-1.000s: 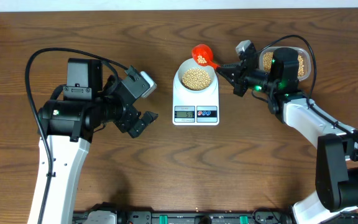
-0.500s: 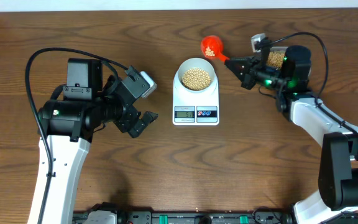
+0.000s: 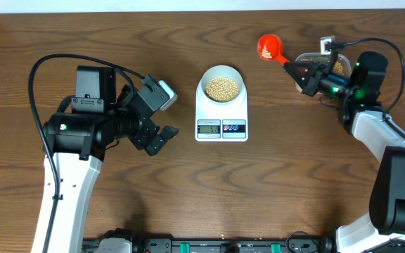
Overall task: Scoop item into bowl and weigh 50g on scale
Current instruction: 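Move the scoop right with the right gripper back to the tub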
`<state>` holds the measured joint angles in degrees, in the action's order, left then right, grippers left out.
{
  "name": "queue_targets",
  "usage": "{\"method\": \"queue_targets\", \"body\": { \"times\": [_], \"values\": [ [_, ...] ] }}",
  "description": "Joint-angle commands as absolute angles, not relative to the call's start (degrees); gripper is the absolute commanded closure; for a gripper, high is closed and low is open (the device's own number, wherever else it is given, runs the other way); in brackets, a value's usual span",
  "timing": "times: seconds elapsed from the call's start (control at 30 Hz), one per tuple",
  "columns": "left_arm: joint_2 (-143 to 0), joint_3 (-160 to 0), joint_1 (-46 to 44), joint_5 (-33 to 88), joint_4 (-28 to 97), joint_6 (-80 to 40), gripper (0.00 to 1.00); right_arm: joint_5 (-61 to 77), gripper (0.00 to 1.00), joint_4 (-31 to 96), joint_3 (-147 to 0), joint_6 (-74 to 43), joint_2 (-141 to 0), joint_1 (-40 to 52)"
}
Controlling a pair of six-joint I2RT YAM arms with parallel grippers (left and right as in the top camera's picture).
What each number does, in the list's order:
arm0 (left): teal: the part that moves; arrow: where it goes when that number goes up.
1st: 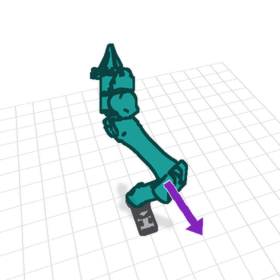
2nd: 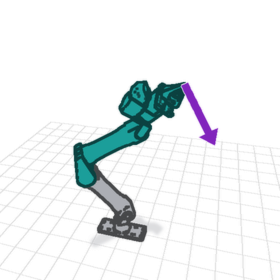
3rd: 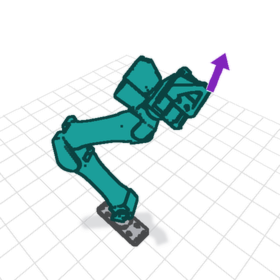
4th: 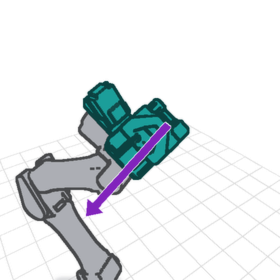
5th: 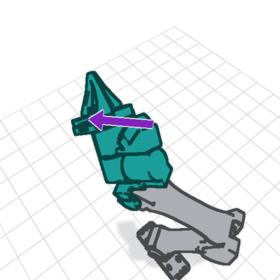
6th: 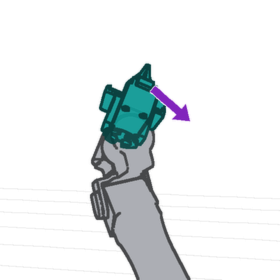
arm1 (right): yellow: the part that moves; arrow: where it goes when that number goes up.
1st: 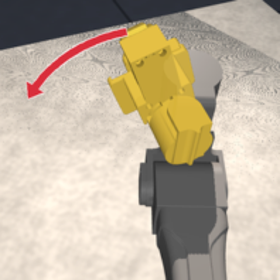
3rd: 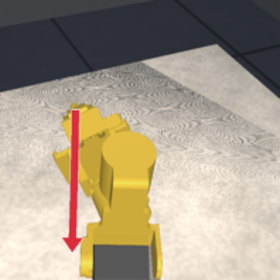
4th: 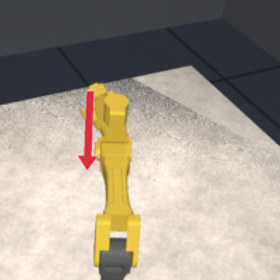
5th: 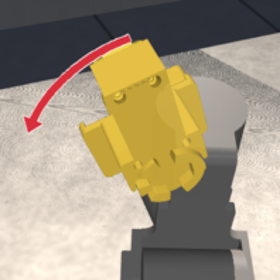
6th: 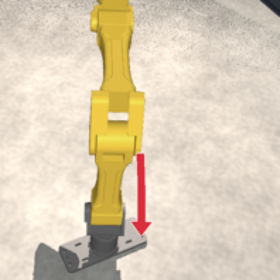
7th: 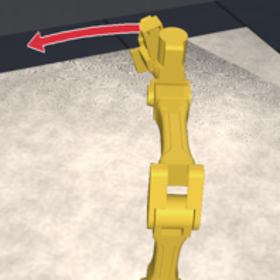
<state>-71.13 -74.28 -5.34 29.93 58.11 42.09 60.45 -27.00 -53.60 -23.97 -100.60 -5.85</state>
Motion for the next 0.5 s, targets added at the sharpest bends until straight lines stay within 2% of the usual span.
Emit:
{"method": "queue_targets", "body": {
  "times": [0.0, 0.47],
  "values": [
    [-70.72, -75.24, -5.10, 30.85, 58.26, 42.61, 0.02, 62.11, 0.98, -25.89, -53.89, -24.84, -99.22, -7.57],
    [-70.72, -75.24, -5.10, 30.85, 58.26, 42.61, 0.02, 64.69, 0.98, -19.03, -53.89, -24.82, -98.61, -15.84]
  ]
}}
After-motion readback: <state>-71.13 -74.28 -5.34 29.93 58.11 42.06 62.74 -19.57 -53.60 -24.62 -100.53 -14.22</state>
